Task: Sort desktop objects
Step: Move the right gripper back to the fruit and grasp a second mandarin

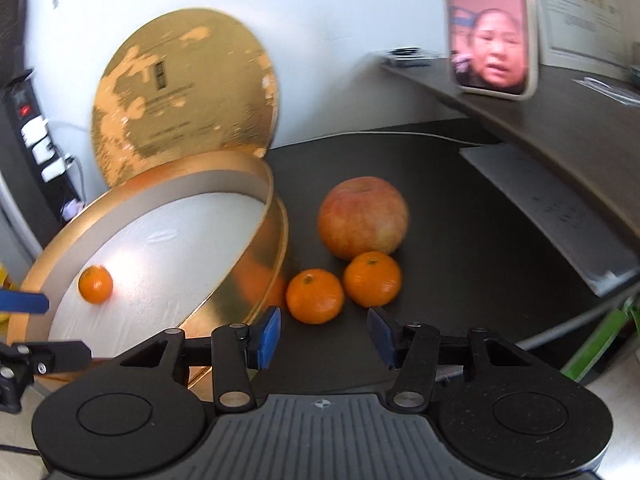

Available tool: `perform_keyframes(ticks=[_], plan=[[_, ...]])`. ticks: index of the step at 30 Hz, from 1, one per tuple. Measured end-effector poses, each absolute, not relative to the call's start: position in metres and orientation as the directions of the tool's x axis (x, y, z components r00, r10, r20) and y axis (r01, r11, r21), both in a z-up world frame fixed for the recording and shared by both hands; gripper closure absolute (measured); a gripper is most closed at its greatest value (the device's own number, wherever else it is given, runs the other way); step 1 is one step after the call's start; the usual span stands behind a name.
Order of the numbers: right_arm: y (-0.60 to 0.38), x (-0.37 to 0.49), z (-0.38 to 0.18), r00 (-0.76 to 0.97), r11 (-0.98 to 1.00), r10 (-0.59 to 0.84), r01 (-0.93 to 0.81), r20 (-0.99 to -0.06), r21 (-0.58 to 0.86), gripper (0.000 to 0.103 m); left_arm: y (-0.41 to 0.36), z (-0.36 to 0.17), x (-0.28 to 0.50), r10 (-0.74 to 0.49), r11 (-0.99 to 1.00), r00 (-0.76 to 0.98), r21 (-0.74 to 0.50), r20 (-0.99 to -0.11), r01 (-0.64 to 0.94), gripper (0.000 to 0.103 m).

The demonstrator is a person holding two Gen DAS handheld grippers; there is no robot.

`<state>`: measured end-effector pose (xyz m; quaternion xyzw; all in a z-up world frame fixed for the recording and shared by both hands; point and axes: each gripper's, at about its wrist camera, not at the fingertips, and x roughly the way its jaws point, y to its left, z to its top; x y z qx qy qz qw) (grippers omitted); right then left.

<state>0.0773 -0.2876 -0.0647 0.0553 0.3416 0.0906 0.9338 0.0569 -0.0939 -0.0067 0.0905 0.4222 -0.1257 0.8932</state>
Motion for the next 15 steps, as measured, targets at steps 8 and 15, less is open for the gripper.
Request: perform_keyframes(ticks=[8, 15], plan=[[-0.282, 0.105, -0.083, 0.724, 0.963, 0.27, -0.218, -0.635, 0.161, 0.051, -0.092, -0.01, 0.067, -0.134, 0.954, 0.605, 0.063, -0.785, 0.292, 0.007], [-0.284, 0.115, -0.093, 0.708, 0.964, 0.265, -0.196, -0.654, 0.178, 0.051, -0.09, -0.013, 0.078, -0.118, 0.962, 0.601, 0.06, -0.791, 0.267, 0.007]])
